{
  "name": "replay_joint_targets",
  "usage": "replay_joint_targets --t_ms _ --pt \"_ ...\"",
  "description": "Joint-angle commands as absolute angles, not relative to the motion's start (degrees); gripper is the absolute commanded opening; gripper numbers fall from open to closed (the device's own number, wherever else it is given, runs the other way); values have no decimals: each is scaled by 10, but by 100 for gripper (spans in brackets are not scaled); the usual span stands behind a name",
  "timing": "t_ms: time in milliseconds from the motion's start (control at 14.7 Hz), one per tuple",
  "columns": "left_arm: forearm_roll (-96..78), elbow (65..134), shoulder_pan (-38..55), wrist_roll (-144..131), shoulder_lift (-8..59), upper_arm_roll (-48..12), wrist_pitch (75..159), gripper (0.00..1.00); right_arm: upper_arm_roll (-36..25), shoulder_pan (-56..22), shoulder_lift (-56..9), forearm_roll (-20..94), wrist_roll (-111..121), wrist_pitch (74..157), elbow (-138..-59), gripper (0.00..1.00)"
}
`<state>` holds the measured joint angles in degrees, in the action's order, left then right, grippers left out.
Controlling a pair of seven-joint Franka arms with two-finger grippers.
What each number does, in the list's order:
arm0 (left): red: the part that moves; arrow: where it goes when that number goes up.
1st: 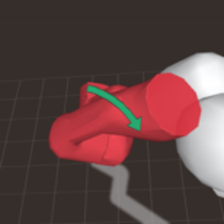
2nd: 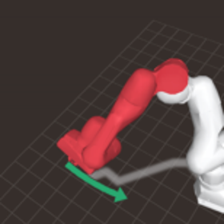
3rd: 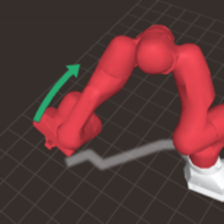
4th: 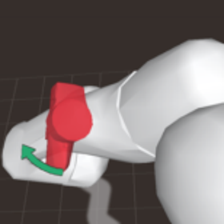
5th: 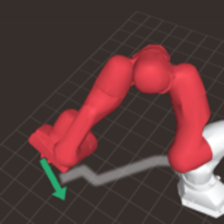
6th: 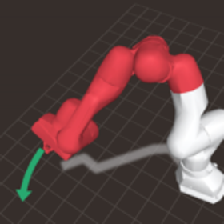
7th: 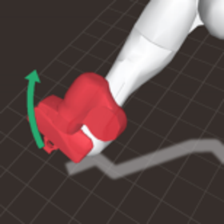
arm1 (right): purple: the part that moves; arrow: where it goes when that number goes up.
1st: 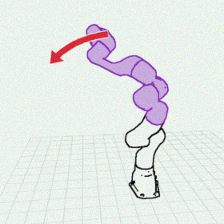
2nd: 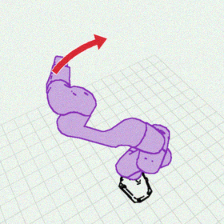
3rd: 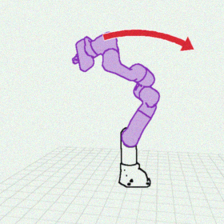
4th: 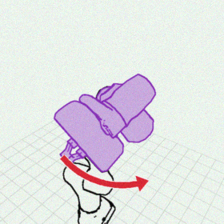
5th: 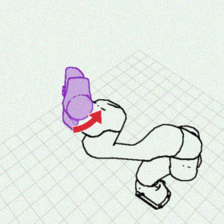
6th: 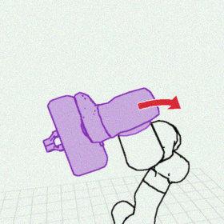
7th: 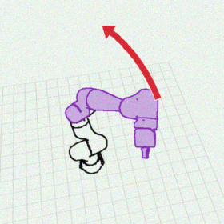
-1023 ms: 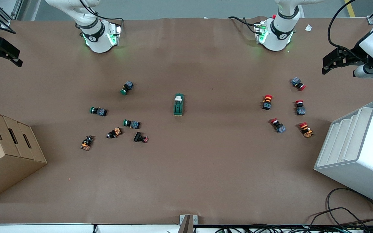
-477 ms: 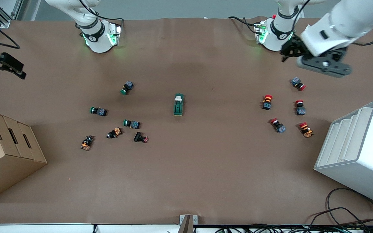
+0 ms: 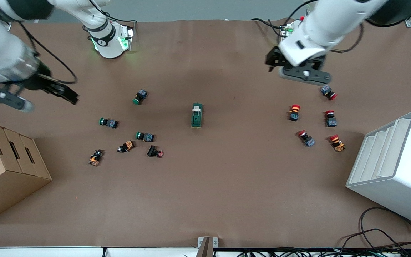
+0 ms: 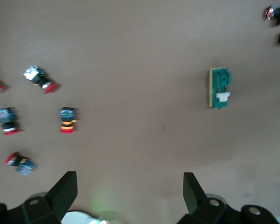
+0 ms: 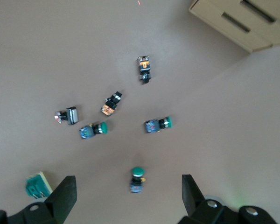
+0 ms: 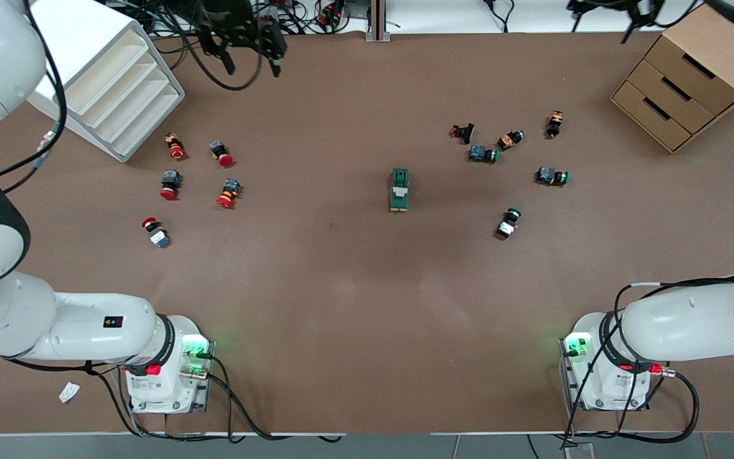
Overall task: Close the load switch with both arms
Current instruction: 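Move the right gripper and the left gripper toward the green switch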
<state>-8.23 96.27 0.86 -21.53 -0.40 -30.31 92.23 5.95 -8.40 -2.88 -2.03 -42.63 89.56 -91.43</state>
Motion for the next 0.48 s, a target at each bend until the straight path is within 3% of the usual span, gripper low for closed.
replay_joint_targets --t_ms 0,273,409 --pt "-88 1011 3 -298 -13 -351 992 100 57 -112 -82 -32 -553 889 -870 100" --pt "-87 1067 5 -445 -12 -415 1097 100 58 -148 -139 -34 -675 893 -847 100" --pt "-87 1091 7 -514 -10 -446 1150 100 57 -163 -150 -27 -728 935 -847 100"
